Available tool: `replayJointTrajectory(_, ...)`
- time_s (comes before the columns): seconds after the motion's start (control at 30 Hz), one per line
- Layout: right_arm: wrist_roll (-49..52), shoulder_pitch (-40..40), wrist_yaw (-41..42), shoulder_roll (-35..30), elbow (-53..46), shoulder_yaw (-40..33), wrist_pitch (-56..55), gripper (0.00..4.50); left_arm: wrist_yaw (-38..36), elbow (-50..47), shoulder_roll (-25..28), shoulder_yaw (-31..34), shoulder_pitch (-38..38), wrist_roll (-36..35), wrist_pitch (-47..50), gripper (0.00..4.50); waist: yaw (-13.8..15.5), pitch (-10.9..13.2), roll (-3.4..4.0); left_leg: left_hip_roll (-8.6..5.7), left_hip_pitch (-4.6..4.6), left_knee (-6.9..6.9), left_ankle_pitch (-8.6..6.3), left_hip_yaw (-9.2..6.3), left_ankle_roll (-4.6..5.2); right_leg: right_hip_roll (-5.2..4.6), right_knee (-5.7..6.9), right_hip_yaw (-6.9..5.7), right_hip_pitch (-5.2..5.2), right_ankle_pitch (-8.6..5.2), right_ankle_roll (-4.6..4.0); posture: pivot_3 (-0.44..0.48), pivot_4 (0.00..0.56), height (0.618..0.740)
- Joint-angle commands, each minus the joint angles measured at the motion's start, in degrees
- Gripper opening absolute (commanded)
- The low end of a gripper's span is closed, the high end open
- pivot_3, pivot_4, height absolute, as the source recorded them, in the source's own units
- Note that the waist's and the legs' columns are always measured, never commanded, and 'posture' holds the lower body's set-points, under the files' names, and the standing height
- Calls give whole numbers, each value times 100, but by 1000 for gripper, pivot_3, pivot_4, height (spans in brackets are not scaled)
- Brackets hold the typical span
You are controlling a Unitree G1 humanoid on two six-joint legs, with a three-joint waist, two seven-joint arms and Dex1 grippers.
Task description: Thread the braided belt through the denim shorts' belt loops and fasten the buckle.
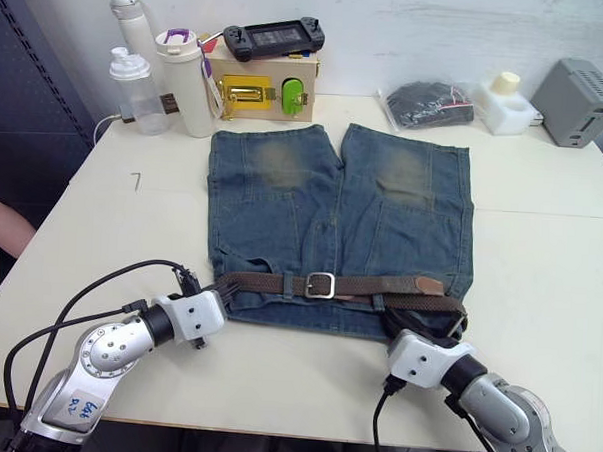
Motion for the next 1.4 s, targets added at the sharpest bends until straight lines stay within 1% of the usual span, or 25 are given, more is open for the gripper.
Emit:
replayJointTrajectory(0.03,-27,70,92,-195,264,-320,245,0,84,393,-58,186,267,-7,-2,716,4,-2,-4,0,0,1,0,0,0,1,1,0,0,0,0,0,150,645)
replayJointTrajectory(0.07,-35,57,111,-239,284,-313,225,0,26,364,-61,136,292,-35,-93,977,5,-5,-7,0,0,2,0,-1,0,0,1,0,0,0,0,0,150,645)
replayJointTrajectory(0.17,217,20,411,-421,395,-277,222,0,-44,330,1,23,389,61,-323,2217,12,-20,-18,-1,0,4,-1,0,1,-2,0,-1,2,0,0,0,150,645)
replayJointTrajectory(0.2,366,24,565,-490,396,-335,321,339,-77,302,22,61,471,25,-395,2700,19,-27,-21,-2,1,6,-2,0,3,-1,0,0,2,0,0,0,150,645)
replayJointTrajectory(0.23,478,38,699,-572,397,-381,405,702,-101,267,35,99,542,-14,-461,3018,22,-34,-27,-4,1,6,-3,-1,5,-2,-2,0,2,0,0,0,150,645)
replayJointTrajectory(0.27,585,64,885,-695,376,-433,504,1047,-161,221,51,170,641,-126,-520,3502,24,-48,-28,-4,2,6,-5,-1,7,-4,-2,-1,4,0,-1,0,150,645)
replayJointTrajectory(0.3,659,81,1010,-788,358,-464,567,1367,-204,192,59,222,708,-204,-561,3775,24,-59,-27,-4,3,6,-7,-2,9,-5,-2,-2,9,0,-1,0,150,645)
replayJointTrajectory(0.33,709,96,1070,-860,366,-489,573,1764,-218,167,51,234,739,-233,-572,4117,28,-76,-24,-4,6,6,-9,-2,10,-5,-3,-2,13,-1,-1,0,150,645)
replayJointTrajectory(0.37,893,64,1205,-912,308,-573,775,2275,-269,127,90,306,804,-312,-612,4500,38,-86,-21,-4,18,5,-13,-6,13,-5,-11,-5,27,-3,-6,0,150,645)
replayJointTrajectory(0.43,1339,19,1542,-1068,196,-751,1114,3168,-416,72,216,416,937,-422,-727,4500,61,-95,-32,-4,33,6,-16,-22,14,-1,-32,-12,63,-24,-41,0,150,645)
replayJointTrajectory(0.47,1564,-10,1693,-1134,144,-851,1240,3511,-489,51,290,478,1001,-457,-792,4500,71,-97,-34,-4,34,7,-18,-23,15,-1,-33,-11,67,-29,-50,0,150,645)
replayJointTrajectory(0.5,1793,-29,1831,-1211,111,-956,1336,4019,-539,7,318,542,1037,-546,-755,4500,83,-97,-35,-5,34,11,-19,-23,16,0,-33,-11,67,-31,-53,0,150,645)
replayJointTrajectory(0.53,1982,-46,1954,-1302,93,-1057,1400,4342,-609,-58,362,602,1071,-657,-707,4500,99,-97,-36,-6,31,12,-20,-23,17,0,-35,-11,68,-32,-54,0,150,645)
replayJointTrajectory(0.57,2192,-41,2114,-1417,83,-1184,1450,4458,-693,-137,432,661,1117,-731,-694,4500,118,-97,-36,-6,29,13,-20,-23,18,-1,-37,-12,68,-33,-57,0,150,645)
replayJointTrajectory(0.6,2360,-30,2250,-1525,86,-1297,1474,4458,-770,-208,479,710,1154,-803,-667,4500,125,-94,-40,-6,26,17,-21,-24,19,0,-37,-12,68,-37,-62,0,150,645)
replayJointTrajectory(0.7,3126,-65,2698,-1766,55,-1794,1717,4458,-1016,-560,539,1009,1240,-1455,-260,4500,121,-69,-28,-5,17,17,-21,-23,19,-2,-41,-12,65,-39,-63,0,150,645)
replayJointTrajectory(0.77,3666,-190,2960,-1908,46,-2174,2002,4458,-1197,-883,561,1295,1314,-2139,237,4500,121,-36,-27,-6,13,17,-21,-20,20,-3,-47,-13,64,-39,-63,0,150,645)
replayJointTrajectory(0.87,4722,-617,3157,-1954,57,-2776,2694,4458,-1360,-1439,608,1828,1386,-3367,1246,4500,105,35,-25,-2,3,20,-16,-24,13,-2,-50,-21,60,-40,-62,0,150,645)
replayJointTrajectory(0.97,5677,-1163,3187,-2005,281,-3294,3472,4458,-1308,-1804,683,2278,1429,-4415,2201,4500,45,71,8,2,-1,17,-13,-23,14,-2,-69,-22,62,-40,-61,0,150,645)
replayJointTrajectory(1.0,5897,-1341,3151,-2013,398,-3417,3660,4458,-1324,-1880,708,2384,1429,-4565,2348,4500,24,77,13,2,-1,15,-13,-23,14,-2,-71,-22,62,-40,-61,0,150,645)
replayJointTrajectory(1.07,6028,-1642,3002,-2006,653,-3508,3810,4458,-1220,-1949,723,2505,1349,-4664,2598,4500,7,80,17,2,0,8,-12,-24,13,-3,-78,-23,63,-39,-60,0,150,645)
replayJointTrajectory(1.2,5759,-1819,2718,-1949,969,-3245,3679,4458,-1062,-2063,621,2508,1177,-4734,2846,4500,7,82,17,4,1,2,-12,-22,13,-4,-85,-24,64,-39,-60,0,150,645)
replayJointTrajectory(1.4,5480,-1865,2455,-1930,1180,-2893,3410,4458,-1000,-2100,526,2430,995,-4542,2898,4500,7,88,25,4,-1,3,-11,-17,13,-6,-89,-23,62,-39,-60,0,150,645)
